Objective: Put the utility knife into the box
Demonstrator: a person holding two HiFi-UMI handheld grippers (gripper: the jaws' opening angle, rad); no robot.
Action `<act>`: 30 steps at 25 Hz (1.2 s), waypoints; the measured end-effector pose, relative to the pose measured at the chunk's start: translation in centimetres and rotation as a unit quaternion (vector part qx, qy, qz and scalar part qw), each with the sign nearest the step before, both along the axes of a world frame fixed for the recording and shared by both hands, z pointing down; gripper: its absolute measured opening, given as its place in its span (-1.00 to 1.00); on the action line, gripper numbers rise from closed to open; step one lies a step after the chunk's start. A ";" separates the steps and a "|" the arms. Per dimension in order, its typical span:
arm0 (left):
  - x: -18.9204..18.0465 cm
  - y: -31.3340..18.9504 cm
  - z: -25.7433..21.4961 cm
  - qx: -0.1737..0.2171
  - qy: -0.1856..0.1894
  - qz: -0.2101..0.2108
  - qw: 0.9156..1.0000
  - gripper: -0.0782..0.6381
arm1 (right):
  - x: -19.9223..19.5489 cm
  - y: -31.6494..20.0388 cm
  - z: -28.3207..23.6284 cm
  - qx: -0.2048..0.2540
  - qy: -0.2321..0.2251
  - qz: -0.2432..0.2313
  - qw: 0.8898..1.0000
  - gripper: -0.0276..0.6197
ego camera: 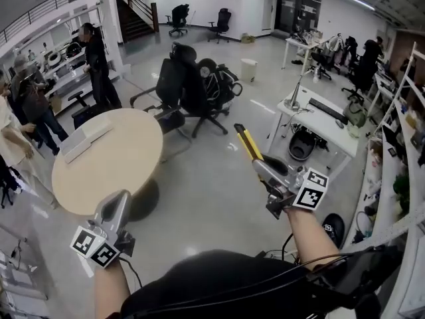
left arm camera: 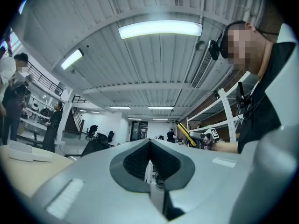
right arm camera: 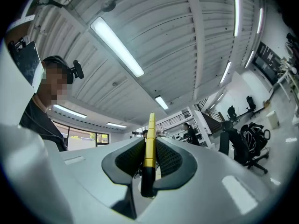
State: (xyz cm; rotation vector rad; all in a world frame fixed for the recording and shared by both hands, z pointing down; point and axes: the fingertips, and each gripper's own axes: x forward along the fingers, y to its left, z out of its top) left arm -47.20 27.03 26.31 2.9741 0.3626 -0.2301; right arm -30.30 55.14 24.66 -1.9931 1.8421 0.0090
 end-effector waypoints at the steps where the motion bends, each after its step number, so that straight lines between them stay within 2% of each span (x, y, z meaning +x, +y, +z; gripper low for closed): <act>1: 1.4 0.8 -0.1 -0.003 0.000 0.003 1.000 -0.80 | 1.3 0.4 -0.1 0.001 0.001 -0.001 1.000 -0.64; 5: 5.7 2.4 0.5 0.002 -0.014 0.011 1.000 -0.80 | 5.4 1.2 -0.1 0.006 -0.006 0.002 1.000 -0.64; 9: 10.0 1.8 0.7 -0.012 -0.015 0.014 1.000 -0.80 | 9.0 0.9 0.4 0.001 -0.012 0.006 1.000 -0.64; 13: 15.1 0.5 1.7 -0.017 -0.015 0.039 0.999 -0.80 | 12.5 -0.6 0.7 -0.004 -0.016 0.019 1.000 -0.64; 18: 22.3 -4.2 1.8 -0.022 -0.001 0.070 0.997 -0.80 | 17.8 -5.2 0.1 -0.015 -0.005 0.040 0.999 -0.64; 22: 27.9 -9.1 1.0 -0.006 0.007 0.087 0.996 -0.80 | 22.4 -9.8 -1.1 -0.013 0.005 0.058 0.998 -0.64; 30: 36.0 -17.3 1.0 0.001 0.002 0.090 0.996 -0.80 | 30.2 -16.8 -0.2 -0.004 -0.003 0.067 0.998 -0.64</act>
